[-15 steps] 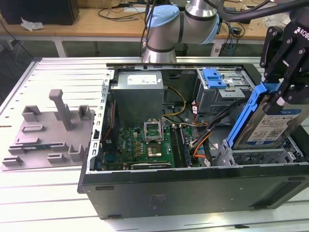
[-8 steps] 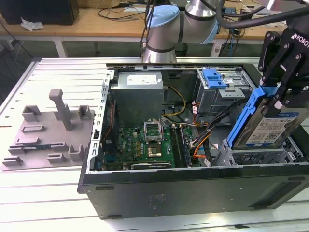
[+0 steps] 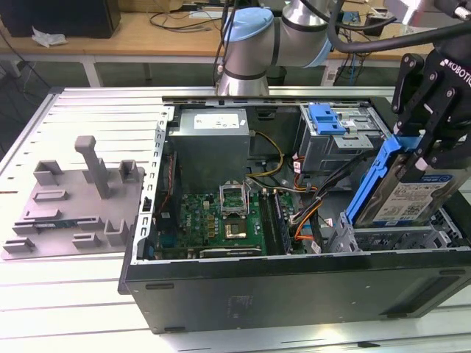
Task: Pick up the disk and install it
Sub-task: 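Insert the disk into the insertion slot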
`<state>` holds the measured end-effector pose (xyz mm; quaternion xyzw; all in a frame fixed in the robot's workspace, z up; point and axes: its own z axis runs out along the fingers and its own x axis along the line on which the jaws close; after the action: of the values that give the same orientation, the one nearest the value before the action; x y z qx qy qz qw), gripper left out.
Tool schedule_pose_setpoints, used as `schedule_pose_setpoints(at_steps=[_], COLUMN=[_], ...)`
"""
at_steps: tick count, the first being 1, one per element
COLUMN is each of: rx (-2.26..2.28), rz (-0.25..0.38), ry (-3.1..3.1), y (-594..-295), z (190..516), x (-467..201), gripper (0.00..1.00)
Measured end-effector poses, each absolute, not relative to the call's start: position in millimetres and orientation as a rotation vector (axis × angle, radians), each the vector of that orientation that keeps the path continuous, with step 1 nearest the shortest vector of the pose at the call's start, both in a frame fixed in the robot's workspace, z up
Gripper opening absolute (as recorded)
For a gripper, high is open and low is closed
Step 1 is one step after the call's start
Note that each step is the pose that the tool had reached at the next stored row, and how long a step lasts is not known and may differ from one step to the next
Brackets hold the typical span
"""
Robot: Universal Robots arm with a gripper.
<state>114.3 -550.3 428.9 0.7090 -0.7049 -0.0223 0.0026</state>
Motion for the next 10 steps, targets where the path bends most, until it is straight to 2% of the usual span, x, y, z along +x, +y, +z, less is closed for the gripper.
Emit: schedule_pose_setpoints(at_steps=[10], rx=[2.224], rz=[-0.07], ry=[-2.211], y=[-550.3], z=[421.2], x=[114.3], gripper=[0.37])
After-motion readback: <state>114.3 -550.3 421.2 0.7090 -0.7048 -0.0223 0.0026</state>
